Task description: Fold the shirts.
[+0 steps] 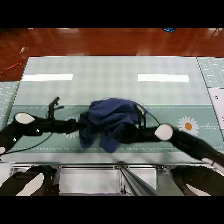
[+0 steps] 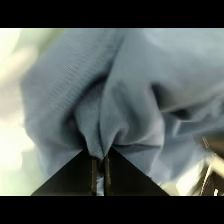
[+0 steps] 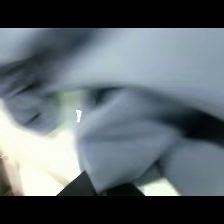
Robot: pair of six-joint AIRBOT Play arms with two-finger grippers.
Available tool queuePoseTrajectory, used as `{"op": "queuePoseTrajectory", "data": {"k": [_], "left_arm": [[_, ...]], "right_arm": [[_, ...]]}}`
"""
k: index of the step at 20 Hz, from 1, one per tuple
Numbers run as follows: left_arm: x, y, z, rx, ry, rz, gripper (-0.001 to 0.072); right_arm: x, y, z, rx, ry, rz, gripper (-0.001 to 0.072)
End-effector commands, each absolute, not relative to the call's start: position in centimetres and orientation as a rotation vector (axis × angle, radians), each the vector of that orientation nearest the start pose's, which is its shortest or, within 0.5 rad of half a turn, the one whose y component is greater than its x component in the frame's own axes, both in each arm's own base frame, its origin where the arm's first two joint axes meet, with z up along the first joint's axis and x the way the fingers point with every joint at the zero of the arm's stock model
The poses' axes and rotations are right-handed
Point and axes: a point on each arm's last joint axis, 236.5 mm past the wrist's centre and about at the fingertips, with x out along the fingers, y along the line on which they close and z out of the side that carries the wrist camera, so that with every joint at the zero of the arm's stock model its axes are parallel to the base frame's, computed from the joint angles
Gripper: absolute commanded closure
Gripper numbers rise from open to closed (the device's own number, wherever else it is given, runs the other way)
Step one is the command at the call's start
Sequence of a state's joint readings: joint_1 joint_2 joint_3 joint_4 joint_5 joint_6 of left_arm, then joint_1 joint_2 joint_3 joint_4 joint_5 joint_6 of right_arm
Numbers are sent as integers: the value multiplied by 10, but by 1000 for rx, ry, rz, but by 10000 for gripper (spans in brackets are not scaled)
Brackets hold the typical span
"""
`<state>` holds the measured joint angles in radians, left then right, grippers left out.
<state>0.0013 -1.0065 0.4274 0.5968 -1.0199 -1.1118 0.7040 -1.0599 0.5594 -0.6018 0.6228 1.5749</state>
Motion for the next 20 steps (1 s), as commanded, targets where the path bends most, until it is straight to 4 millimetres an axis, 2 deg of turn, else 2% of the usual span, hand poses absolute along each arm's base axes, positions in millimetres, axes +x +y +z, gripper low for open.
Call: {"op": "queuePoseTrajectory", "data": {"k": [1, 2, 3, 4, 5, 6, 7, 8, 10, 12, 14, 15, 17, 20], "left_arm": [[300, -155, 27, -698, 1091, -590, 681], [325, -150, 74, -705, 970, -615, 681], [349, -142, 130, -697, 828, -641, 681], [365, -135, 183, -666, 703, -661, 681], [375, -127, 239, -607, 580, -673, 681], [377, -120, 286, -549, 476, -676, 681], [376, -110, 329, -500, 390, -653, 681], [372, -100, 363, -479, 334, -620, 681], [345, -93, 421, -388, 238, -614, 681], [310, -100, 458, -267, 184, -637, 681], [275, -109, 480, -174, 141, -644, 681], [261, -112, 487, -141, 119, -630, 681], [238, -118, 484, -80, 126, -607, 681], [218, -115, 460, -31, 210, -544, 681]], "right_arm": [[256, 293, 70, 453, 1109, 748, 685], [288, 266, 113, 433, 991, 700, 685], [317, 232, 160, 407, 872, 639, 685], [336, 199, 207, 388, 776, 583, 685], [343, 174, 248, 368, 706, 550, 685], [341, 153, 288, 327, 635, 534, 685], [334, 135, 318, 272, 587, 517, 685], [324, 118, 344, 237, 549, 484, 685], [301, 100, 390, 175, 468, 451, 685], [273, 94, 423, 110, 399, 436, 685], [246, 92, 436, 68, 366, 419, 685], [234, 92, 436, 54, 367, 413, 685], [211, 88, 426, 23, 406, 392, 685], [183, 64, 400, -3, 521, 282, 685]]}}
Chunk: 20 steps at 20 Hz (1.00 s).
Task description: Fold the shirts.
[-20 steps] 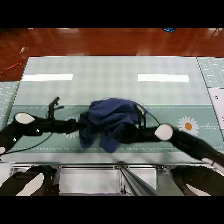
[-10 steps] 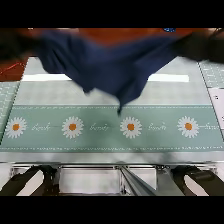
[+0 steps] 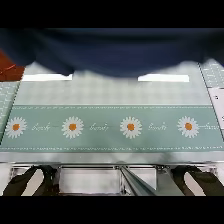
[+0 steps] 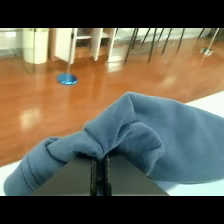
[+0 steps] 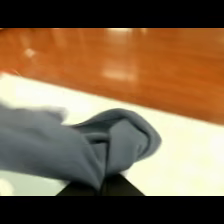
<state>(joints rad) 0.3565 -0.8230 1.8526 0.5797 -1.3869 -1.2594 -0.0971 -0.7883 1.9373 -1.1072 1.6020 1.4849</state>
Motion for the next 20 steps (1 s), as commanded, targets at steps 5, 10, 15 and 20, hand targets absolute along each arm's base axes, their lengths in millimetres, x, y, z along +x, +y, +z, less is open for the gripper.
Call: {"op": "queuePoseTrajectory", "data": {"k": [5, 10, 15, 20], "left_arm": [[207, -137, 353, -120, 509, -672, 681], [202, -152, 161, -352, 1031, -756, 681], [242, -135, 4, -640, 1198, -488, 681], [314, -131, -41, -794, 1150, -416, 540]], "right_arm": [[176, 57, 355, 20, 673, 257, 685], [233, 53, 248, 105, 900, 259, 685], [329, 47, 135, 221, 1055, 236, 685], [428, 71, 59, 448, 1090, 293, 676]]}}
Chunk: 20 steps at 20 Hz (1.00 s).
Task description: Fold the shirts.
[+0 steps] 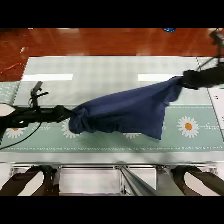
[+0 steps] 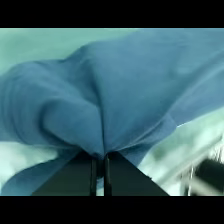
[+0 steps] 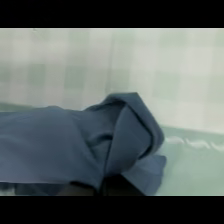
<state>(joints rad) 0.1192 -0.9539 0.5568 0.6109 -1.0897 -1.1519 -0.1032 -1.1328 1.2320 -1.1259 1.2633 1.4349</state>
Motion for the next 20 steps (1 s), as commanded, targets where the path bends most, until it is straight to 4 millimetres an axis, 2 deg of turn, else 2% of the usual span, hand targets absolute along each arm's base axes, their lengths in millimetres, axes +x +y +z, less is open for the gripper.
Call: {"op": "queuePoseTrajectory", "data": {"k": [1, 2, 3, 4, 5, 6, 7, 8, 9, 10, 11, 12, 13, 16, 18, 20], "left_arm": [[322, -130, -49, -817, 1175, -406, 210], [327, -133, -51, -832, 1216, -427, 199], [329, -132, -48, -827, 1257, -470, 199], [332, -125, -38, -817, 1294, -520, 200], [333, -109, -27, -805, 1330, -532, 200], [333, -83, -20, -780, 1354, -493, 201], [332, -53, -14, -764, 1367, -420, 200], [330, -21, -9, -767, 1359, -330, 200], [328, 3, -3, -798, 1323, -259, 201], [322, 18, 1, -839, 1282, -214, 201], [312, 21, 0, -884, 1264, -190, 200], [299, 10, -7, -924, 1281, -196, 200], [280, -9, -19, -961, 1325, -215, 200], [230, -75, -54, -1026, 1453, -300, 200], [211, -109, -67, -1030, 1508, -365, 201], [200, -128, -78, -954, 1547, -394, 200]], "right_arm": [[445, 74, 51, 521, 1080, 289, 524], [455, 80, 46, 603, 1084, 305, 282], [458, 81, 47, 649, 1096, 334, 294], [457, 74, 52, 677, 1105, 344, 295], [453, 59, 60, 687, 1114, 342, 296], [444, 41, 68, 685, 1122, 341, 297], [432, 16, 74, 671, 1128, 306, 297], [413, -15, 72, 627, 1156, 230, 301], [394, -43, 67, 587, 1178, 145, 301], [373, -65, 59, 579, 1194, 58, 301], [354, -76, 46, 617, 1192, -21, 301], [338, -77, 30, 676, 1178, -70, 301], [323, -70, 13, 716, 1171, -90, 302], [282, -35, -27, 765, 1186, -64, 302], [265, -12, -41, 812, 1201, -14, 302], [252, 5, -51, 845, 1240, 32, 301]]}}
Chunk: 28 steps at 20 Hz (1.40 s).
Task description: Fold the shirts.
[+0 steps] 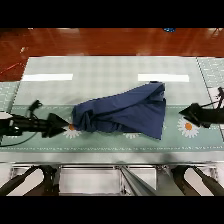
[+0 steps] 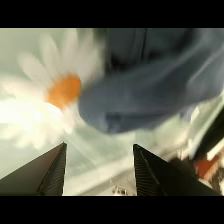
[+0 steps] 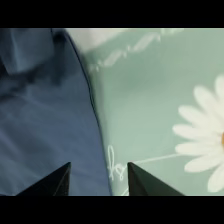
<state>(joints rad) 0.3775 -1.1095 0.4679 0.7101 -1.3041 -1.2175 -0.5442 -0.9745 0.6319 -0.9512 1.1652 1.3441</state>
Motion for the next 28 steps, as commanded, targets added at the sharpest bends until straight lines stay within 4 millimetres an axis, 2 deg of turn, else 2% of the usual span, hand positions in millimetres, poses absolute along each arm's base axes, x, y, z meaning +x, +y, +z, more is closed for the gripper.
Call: {"op": "queuePoseTrajectory", "data": {"k": [1, 4, 6, 8, 9, 10, 11, 14, 18, 20, 23, 26, 28], "left_arm": [[201, -134, -82, -927, 1552, -384, 200], [228, -145, -94, -907, 1460, -289, 200], [255, -146, -97, -880, 1346, -242, 201], [272, -145, -98, -835, 1288, -222, 208], [275, -147, -98, -832, 1294, -229, 322], [276, -150, -98, -834, 1310, -239, 603], [276, -152, -98, -818, 1320, -264, 681], [282, -156, -92, -807, 1321, -294, 681], [285, -155, -91, -805, 1314, -294, 681], [284, -156, -91, -805, 1314, -295, 681], [284, -156, -91, -805, 1314, -295, 681], [283, -157, -91, -807, 1319, -300, 680], [283, -157, -90, -807, 1319, -300, 681]], "right_arm": [[248, 8, -55, 850, 1256, 37, 302], [244, 11, -58, 854, 1267, 43, 302], [244, 11, -58, 852, 1268, 43, 302], [243, 10, -58, 848, 1274, 43, 302], [241, 10, -59, 843, 1280, 43, 302], [239, 10, -60, 839, 1287, 44, 302], [237, 10, -61, 831, 1299, 44, 302], [214, 21, -67, 842, 1396, 65, 302], [194, 36, -85, 925, 1451, 45, 302], [195, 42, -88, 901, 1458, 59, 302], [187, 64, -98, 869, 1548, 119, 302], [199, 85, -109, 883, 1567, 153, 302], [214, 98, -115, 914, 1552, 158, 302]]}}
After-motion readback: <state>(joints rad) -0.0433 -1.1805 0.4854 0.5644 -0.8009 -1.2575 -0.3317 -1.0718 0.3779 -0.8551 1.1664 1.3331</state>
